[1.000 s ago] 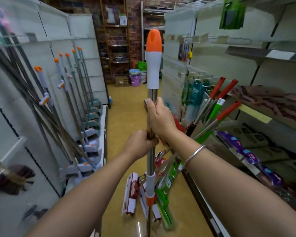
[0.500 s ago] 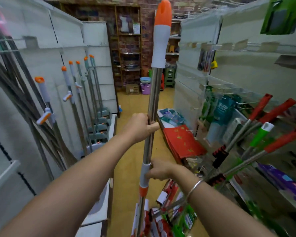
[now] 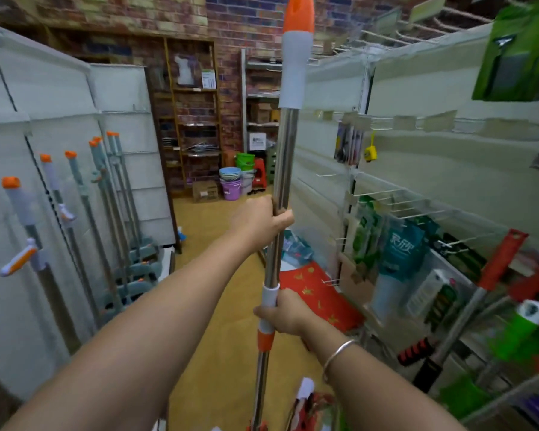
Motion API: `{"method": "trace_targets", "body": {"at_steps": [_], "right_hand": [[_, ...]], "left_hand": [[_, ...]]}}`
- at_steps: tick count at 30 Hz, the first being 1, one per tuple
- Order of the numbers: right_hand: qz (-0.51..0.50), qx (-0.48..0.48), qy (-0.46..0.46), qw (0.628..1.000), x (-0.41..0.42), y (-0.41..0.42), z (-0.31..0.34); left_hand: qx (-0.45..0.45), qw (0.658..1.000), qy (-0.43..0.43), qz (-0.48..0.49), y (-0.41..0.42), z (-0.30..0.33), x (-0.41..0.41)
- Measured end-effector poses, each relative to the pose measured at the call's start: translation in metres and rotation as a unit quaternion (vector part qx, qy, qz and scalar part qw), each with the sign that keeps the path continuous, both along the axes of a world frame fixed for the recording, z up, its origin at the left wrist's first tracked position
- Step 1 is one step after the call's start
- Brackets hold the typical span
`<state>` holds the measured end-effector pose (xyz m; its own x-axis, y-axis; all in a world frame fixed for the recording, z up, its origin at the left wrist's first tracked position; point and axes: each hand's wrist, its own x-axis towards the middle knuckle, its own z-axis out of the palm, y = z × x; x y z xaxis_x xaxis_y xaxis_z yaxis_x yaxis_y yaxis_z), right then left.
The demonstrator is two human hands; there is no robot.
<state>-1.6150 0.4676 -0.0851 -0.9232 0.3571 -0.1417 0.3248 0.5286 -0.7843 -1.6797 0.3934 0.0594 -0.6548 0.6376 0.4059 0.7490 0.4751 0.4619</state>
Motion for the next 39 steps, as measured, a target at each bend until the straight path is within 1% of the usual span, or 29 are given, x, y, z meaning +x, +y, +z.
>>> {"method": "trace_targets", "body": {"at_steps": [3,7,12,16,22,26,31,36,39], "right_hand": [[-0.033,0.055,-0.002,0.998,-0.050,0.024,0.004],[-0.057,0.079,-0.008,0.995,-0.126,0.049,0.017],[-0.100,0.048,-0.022,0.994,-0.223,0.078,0.014],[-0.140,0.020,-0.019,0.990,-0.306,0.105,0.016],[-0.177,-0.026,-0.020,0.984,-0.400,0.146,0.019],[-0.198,-0.020,-0.020,0.980,-0.447,0.172,0.021],[-0.215,-0.009,-0.041,0.976,-0.501,0.215,0.017],[-0.238,0.012,-0.053,0.970,-0.555,0.280,0.009],[-0.262,0.017,-0.041,0.964,-0.589,0.326,0.002]], "left_hand": [[0.016,1.000,0.024,0.000,0.026,0.006,-0.051],[0.033,0.998,0.050,0.014,0.054,0.013,-0.136],[0.004,0.999,0.035,-0.034,0.094,0.008,-0.249],[-0.009,0.996,0.062,-0.059,0.126,0.015,-0.327],[-0.018,0.989,0.073,-0.127,0.165,0.028,-0.406],[-0.047,0.984,0.088,-0.146,0.194,0.031,-0.451],[-0.049,0.979,0.096,-0.175,0.236,0.024,-0.510],[-0.050,0.977,0.084,-0.192,0.301,0.012,-0.578],[-0.063,0.974,0.084,-0.199,0.351,0.006,-0.616]]}}
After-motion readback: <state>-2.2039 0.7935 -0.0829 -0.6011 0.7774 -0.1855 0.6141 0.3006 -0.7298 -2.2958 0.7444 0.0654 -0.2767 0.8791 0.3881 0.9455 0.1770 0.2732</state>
